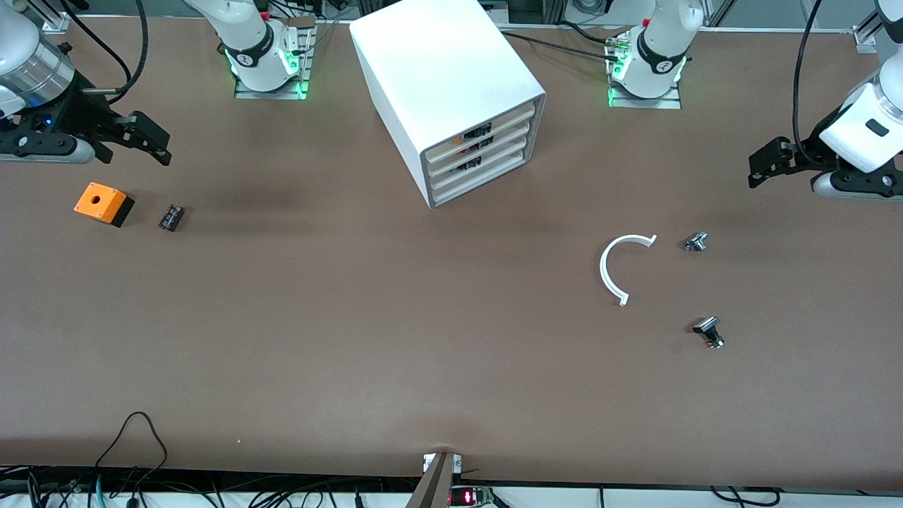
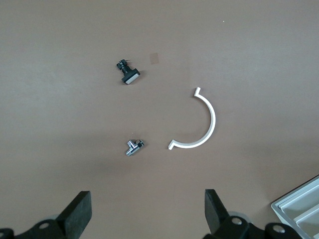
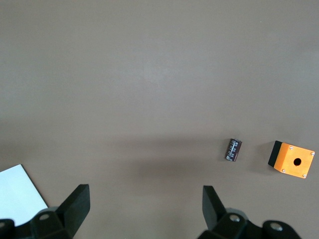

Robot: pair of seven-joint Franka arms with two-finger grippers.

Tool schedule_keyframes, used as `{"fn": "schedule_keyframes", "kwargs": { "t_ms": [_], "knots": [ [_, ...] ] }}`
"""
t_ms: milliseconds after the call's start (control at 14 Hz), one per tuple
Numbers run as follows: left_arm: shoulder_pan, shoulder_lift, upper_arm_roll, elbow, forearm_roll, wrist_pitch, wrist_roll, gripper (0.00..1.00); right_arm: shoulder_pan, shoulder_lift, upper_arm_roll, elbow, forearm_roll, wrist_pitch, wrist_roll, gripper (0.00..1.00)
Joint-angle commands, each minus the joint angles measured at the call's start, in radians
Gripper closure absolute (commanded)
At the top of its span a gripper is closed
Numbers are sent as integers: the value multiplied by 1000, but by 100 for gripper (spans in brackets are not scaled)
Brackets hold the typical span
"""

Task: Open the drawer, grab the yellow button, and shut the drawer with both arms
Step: 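Move the left gripper toward the drawer while the right gripper lifts, then grasp the drawer handle with the left gripper while the right gripper approaches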

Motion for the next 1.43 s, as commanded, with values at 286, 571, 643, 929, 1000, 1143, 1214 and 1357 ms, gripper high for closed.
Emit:
{"fn": "schedule_keyframes", "kwargs": {
  "t_ms": [286, 571, 643, 929, 1000, 1143, 1214, 1357],
  "knots": [
    [-3, 8, -3, 26, 22, -15, 8, 0, 3, 7, 1, 16, -10, -14, 16, 0],
    [-3, 7, -4, 26, 20, -22, 7, 0, 1, 32, 0, -12, -14, -22, 16, 0],
    [-3, 7, -4, 26, 13, -24, 10, 0, 1, 33, 0, -15, -14, -32, 17, 0],
    [-8, 31, -26, 26, -87, -157, 20, 0, 1, 58, 1, -38, -7, -31, 13, 0],
    [-8, 46, -56, 26, -110, -188, 20, 0, 1, 69, 1, -40, -1, -32, 10, 0],
    [-8, 85, -105, 24, -151, -219, 26, 0, 9, 93, 10, -43, -1, -35, 10, 0],
    [-8, 109, -124, 20, -199, -223, 52, 0, 10, 110, 12, -44, -1, -29, 14, 0],
    [-4, 151, -127, 8, -314, -222, 85, 0, 13, 139, 16, -38, 1, -16, 20, 0]
  ]
}}
